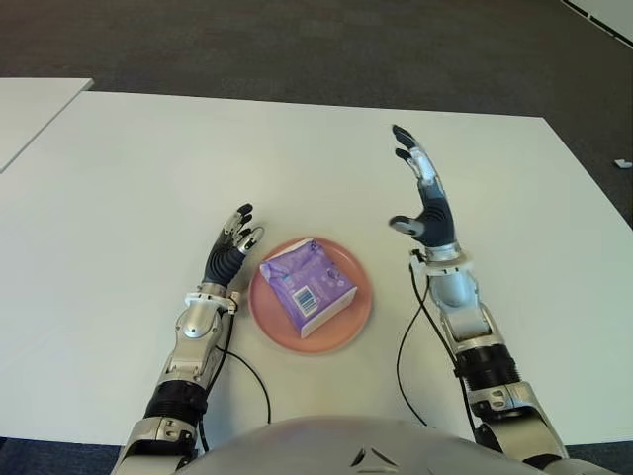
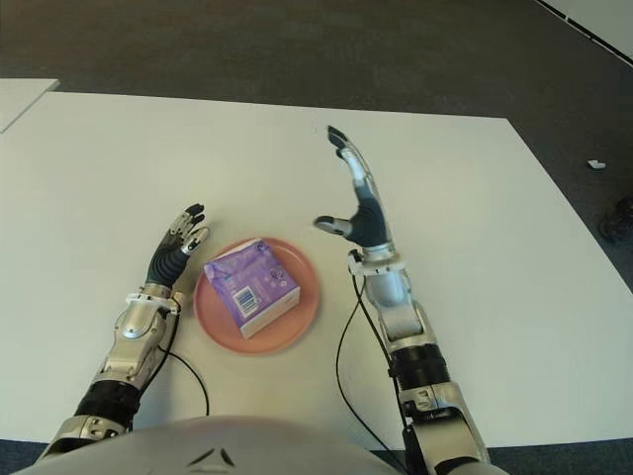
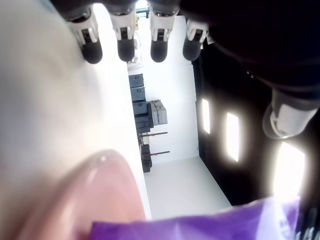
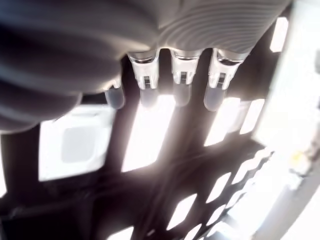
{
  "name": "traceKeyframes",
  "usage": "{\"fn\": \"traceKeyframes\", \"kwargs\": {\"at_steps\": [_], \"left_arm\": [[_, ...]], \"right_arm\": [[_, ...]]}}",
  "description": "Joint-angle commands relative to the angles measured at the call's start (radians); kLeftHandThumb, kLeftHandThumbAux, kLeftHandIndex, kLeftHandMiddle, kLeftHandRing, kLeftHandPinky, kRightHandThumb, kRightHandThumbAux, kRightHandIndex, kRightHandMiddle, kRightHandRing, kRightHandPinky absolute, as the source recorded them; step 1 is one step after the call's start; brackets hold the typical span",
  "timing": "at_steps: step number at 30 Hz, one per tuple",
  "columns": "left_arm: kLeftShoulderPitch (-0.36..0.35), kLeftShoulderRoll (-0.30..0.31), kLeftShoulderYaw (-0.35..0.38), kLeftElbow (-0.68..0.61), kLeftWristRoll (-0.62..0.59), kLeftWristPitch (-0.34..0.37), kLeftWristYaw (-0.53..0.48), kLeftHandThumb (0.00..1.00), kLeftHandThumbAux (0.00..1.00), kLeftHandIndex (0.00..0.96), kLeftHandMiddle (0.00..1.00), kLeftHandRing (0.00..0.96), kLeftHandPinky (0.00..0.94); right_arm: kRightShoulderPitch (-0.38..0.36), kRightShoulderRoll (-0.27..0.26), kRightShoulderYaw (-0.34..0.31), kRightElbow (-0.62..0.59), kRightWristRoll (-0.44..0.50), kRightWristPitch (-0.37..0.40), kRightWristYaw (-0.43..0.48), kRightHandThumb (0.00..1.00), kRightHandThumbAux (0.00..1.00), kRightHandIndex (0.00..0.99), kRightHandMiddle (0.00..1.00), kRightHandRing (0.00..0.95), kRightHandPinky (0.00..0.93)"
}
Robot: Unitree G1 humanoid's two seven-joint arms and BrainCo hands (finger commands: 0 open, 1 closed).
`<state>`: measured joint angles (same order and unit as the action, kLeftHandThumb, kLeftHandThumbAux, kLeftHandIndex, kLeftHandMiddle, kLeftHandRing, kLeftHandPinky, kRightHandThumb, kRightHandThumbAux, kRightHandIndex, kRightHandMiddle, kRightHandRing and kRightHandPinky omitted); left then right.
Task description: Put the tissue paper into the plate.
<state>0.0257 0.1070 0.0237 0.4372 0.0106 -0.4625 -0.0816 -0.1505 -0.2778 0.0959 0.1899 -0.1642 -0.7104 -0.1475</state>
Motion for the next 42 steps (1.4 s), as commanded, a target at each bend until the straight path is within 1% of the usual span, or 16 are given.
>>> {"fn": "traceKeyframes", "kwargs": {"at_steps": [1, 6, 9, 13, 16, 18, 22, 27, 30, 32, 34, 35, 37, 38, 40, 42], "left_arm": [[0.047, -0.004, -0.003, 0.04, -0.014, 0.026, -0.027, 0.0, 0.382, 0.0, 0.0, 0.0, 0.0], [0.048, -0.004, -0.002, 0.047, -0.028, 0.01, -0.046, 0.0, 0.387, 0.0, 0.0, 0.0, 0.0], [0.05, -0.003, -0.002, 0.05, -0.04, -0.009, -0.066, 0.0, 0.391, 0.0, 0.0, 0.0, 0.0], [0.049, -0.004, 0.0, 0.061, -0.048, -0.039, -0.081, 0.0, 0.396, 0.0, 0.0, 0.0, 0.0], [0.05, -0.007, 0.002, 0.066, -0.04, -0.051, -0.071, 0.0, 0.399, 0.0, 0.0, 0.0, 0.0], [0.051, -0.007, 0.002, 0.066, -0.038, -0.052, -0.068, 0.0, 0.399, 0.0, 0.0, 0.0, 0.0], [0.061, -0.005, 0.001, 0.042, -0.014, -0.005, -0.038, 0.0, 0.4, 0.0, 0.0, 0.0, 0.0], [0.072, -0.006, 0.001, 0.012, -0.003, 0.042, -0.019, 0.001, 0.397, 0.0, 0.0, 0.0, 0.0], [0.074, -0.012, 0.004, 0.0, -0.004, 0.069, -0.004, 0.003, 0.398, 0.0, 0.0, 0.0, 0.0], [0.077, -0.013, 0.005, -0.007, -0.004, 0.077, -0.001, 0.003, 0.4, 0.0, 0.0, 0.0, 0.0], [0.08, -0.012, 0.004, -0.012, -0.002, 0.079, 0.002, 0.003, 0.402, 0.0, 0.0, 0.0, 0.0], [0.081, -0.012, 0.004, -0.011, 0.0, 0.075, 0.005, 0.003, 0.402, 0.0, 0.0, 0.0, 0.0], [0.081, -0.012, 0.003, -0.01, 0.003, 0.071, 0.009, 0.001, 0.41, 0.0, 0.0, 0.0, 0.0], [0.082, -0.01, 0.001, -0.007, 0.011, 0.059, 0.013, 0.0, 0.413, 0.0, 0.0, 0.0, 0.0], [0.083, -0.007, -0.003, -0.003, 0.021, 0.041, 0.019, 0.0, 0.418, 0.0, 0.0, 0.0, 0.0], [0.083, -0.006, -0.004, 0.0, 0.026, 0.033, 0.02, 0.0, 0.419, 0.0, 0.0, 0.0, 0.0]], "right_arm": [[0.037, 0.032, -0.046, 0.072, 0.066, -0.023, 0.016, 0.13, 0.264, 0.0, 0.0, 0.0, 0.0], [0.029, 0.083, -0.072, 0.156, 0.064, -0.045, -0.008, 0.121, 0.306, 0.0, 0.0, 0.0, 0.0], [0.034, 0.132, -0.088, 0.207, 0.058, -0.046, -0.041, 0.113, 0.346, 0.0, 0.0, 0.0, 0.0], [0.056, 0.184, -0.112, 0.219, 0.052, -0.023, -0.088, 0.106, 0.409, 0.0, 0.0, 0.0, 0.0], [0.087, 0.228, -0.128, 0.22, 0.052, -0.012, -0.122, 0.111, 0.462, 0.0, 0.0, 0.0, 0.0], [0.097, 0.242, -0.133, 0.222, 0.048, -0.011, -0.13, 0.114, 0.488, 0.0, 0.0, 0.0, 0.0], [0.108, 0.287, -0.147, 0.262, 0.051, 0.006, -0.164, 0.114, 0.541, 0.0, 0.0, 0.0, 0.0], [0.105, 0.309, -0.159, 0.268, 0.052, 0.038, -0.177, 0.107, 0.595, 0.0, 0.0, 0.0, 0.0], [0.108, 0.319, -0.162, 0.271, 0.052, 0.09, -0.177, 0.103, 0.619, 0.0, 0.0, 0.0, 0.0], [0.112, 0.322, -0.163, 0.264, 0.052, 0.106, -0.175, 0.101, 0.633, 0.0, 0.0, 0.0, 0.0], [0.12, 0.326, -0.161, 0.245, 0.067, 0.14, -0.158, 0.101, 0.639, 0.0, 0.0, 0.0, 0.0], [0.128, 0.329, -0.159, 0.225, 0.095, 0.183, -0.131, 0.101, 0.641, 0.0, 0.0, 0.0, 0.0], [0.137, 0.334, -0.159, 0.199, 0.127, 0.236, -0.098, 0.1, 0.648, 0.0, 0.0, 0.0, 0.0], [0.149, 0.338, -0.158, 0.165, 0.172, 0.301, -0.059, 0.101, 0.657, 0.0, 0.0, 0.0, 0.004], [0.164, 0.343, -0.157, 0.116, 0.229, 0.39, -0.008, 0.102, 0.675, 0.0, 0.0, 0.0, 0.012], [0.175, 0.344, -0.156, 0.081, 0.251, 0.445, 0.016, 0.104, 0.693, 0.0, 0.0, 0.0, 0.018]]}}
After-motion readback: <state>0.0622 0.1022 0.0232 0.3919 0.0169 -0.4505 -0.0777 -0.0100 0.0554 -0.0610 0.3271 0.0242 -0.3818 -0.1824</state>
